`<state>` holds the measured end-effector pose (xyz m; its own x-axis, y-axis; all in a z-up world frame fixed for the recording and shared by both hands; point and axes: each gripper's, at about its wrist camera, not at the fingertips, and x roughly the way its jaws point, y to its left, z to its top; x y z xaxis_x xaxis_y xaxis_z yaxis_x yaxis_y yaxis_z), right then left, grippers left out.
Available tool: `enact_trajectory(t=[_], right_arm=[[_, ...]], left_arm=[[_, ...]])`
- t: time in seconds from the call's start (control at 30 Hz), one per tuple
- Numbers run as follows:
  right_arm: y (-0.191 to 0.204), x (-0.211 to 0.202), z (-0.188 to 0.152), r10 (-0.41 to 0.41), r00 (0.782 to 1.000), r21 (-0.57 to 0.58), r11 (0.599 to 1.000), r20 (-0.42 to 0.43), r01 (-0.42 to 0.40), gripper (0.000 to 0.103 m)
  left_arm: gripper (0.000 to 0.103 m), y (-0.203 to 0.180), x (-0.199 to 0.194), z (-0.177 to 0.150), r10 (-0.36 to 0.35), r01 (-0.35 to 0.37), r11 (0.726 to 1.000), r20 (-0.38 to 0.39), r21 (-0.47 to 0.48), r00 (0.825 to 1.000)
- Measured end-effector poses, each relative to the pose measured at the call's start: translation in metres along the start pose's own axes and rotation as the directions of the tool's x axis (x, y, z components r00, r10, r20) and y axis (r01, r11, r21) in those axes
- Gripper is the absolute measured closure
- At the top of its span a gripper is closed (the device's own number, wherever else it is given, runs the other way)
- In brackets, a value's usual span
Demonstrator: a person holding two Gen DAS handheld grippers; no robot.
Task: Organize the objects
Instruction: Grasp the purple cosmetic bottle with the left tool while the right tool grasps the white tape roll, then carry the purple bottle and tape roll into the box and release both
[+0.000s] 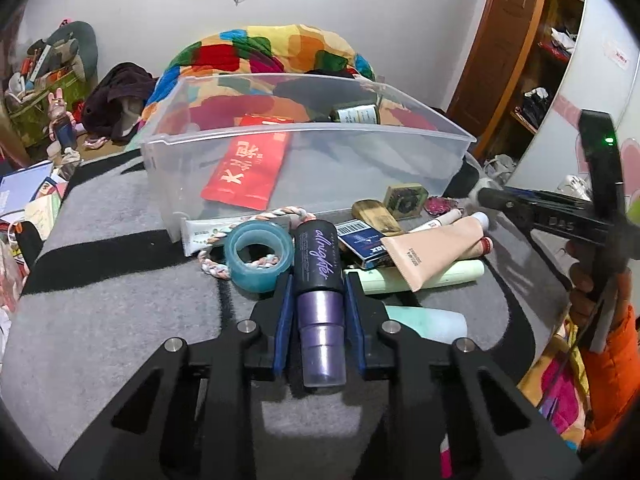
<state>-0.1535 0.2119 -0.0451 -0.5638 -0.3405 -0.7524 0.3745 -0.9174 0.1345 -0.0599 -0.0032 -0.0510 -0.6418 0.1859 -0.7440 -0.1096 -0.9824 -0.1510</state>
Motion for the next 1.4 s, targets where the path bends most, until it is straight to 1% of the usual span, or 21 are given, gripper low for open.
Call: enact_trajectory(t=[0.13, 0.23, 0.5, 0.73, 0.87, 1.0, 1.13, 1.2, 1.27, 1.4], right_arm=[[0.003, -0.017, 0.002, 0.012, 0.999, 0.001, 1.0, 0.042, -0.013, 0.068], [0.011, -0.03, 0.005, 0.023, 0.997, -0.015, 1.0, 0.074, -0.022, 0.068], [0.035, -0.053, 0.027, 0.087, 0.983, -0.05, 0.996, 0.163, -0.08, 0.068], [0.053, -0.043, 0.049, 0.134, 0.974, -0.063, 0.99, 0.185, -0.124, 0.068], [0.055, -0.031, 0.062, 0.155, 0.973, -0.05, 0.988, 0.174, -0.148, 0.068], [0.06, -0.014, 0.075, 0.148, 0.978, -0.051, 0.989, 0.144, -0.142, 0.068], [0.063, 0.005, 0.082, 0.135, 0.986, -0.064, 0.99, 0.097, -0.129, 0.068], [0.064, 0.014, 0.086, 0.131, 0.989, -0.071, 0.99, 0.071, -0.126, 0.068], [0.068, 0.022, 0.088, 0.131, 0.99, -0.082, 0.988, 0.043, -0.127, 0.068], [0.077, 0.035, 0.091, 0.105, 0.994, -0.13, 0.986, -0.005, -0.105, 0.068]], left_arm=[[0.078, -0.002, -0.007, 0.0, 0.005, -0.005, 1.0, 0.022, 0.003, 1.0], [0.078, -0.005, -0.017, 0.003, 0.003, -0.003, 1.0, 0.054, 0.008, 0.999], [0.078, -0.001, -0.051, 0.026, -0.002, 0.003, 1.0, 0.163, -0.006, 0.987], [0.078, 0.01, -0.067, 0.054, 0.007, 0.001, 0.999, 0.245, -0.036, 0.969], [0.078, 0.017, -0.072, 0.072, 0.036, -0.029, 0.999, 0.269, -0.03, 0.963], [0.078, 0.028, -0.061, 0.093, 0.045, -0.039, 0.999, 0.233, -0.03, 0.972], [0.078, 0.039, -0.032, 0.111, 0.05, -0.046, 0.998, 0.136, -0.031, 0.989], [0.078, 0.043, -0.017, 0.116, 0.048, -0.046, 0.998, 0.091, -0.03, 0.995], [0.078, 0.045, -0.003, 0.119, 0.048, -0.047, 0.999, 0.045, -0.023, 0.998], [0.078, 0.045, 0.02, 0.122, 0.063, -0.063, 0.998, -0.027, -0.002, 0.998]])
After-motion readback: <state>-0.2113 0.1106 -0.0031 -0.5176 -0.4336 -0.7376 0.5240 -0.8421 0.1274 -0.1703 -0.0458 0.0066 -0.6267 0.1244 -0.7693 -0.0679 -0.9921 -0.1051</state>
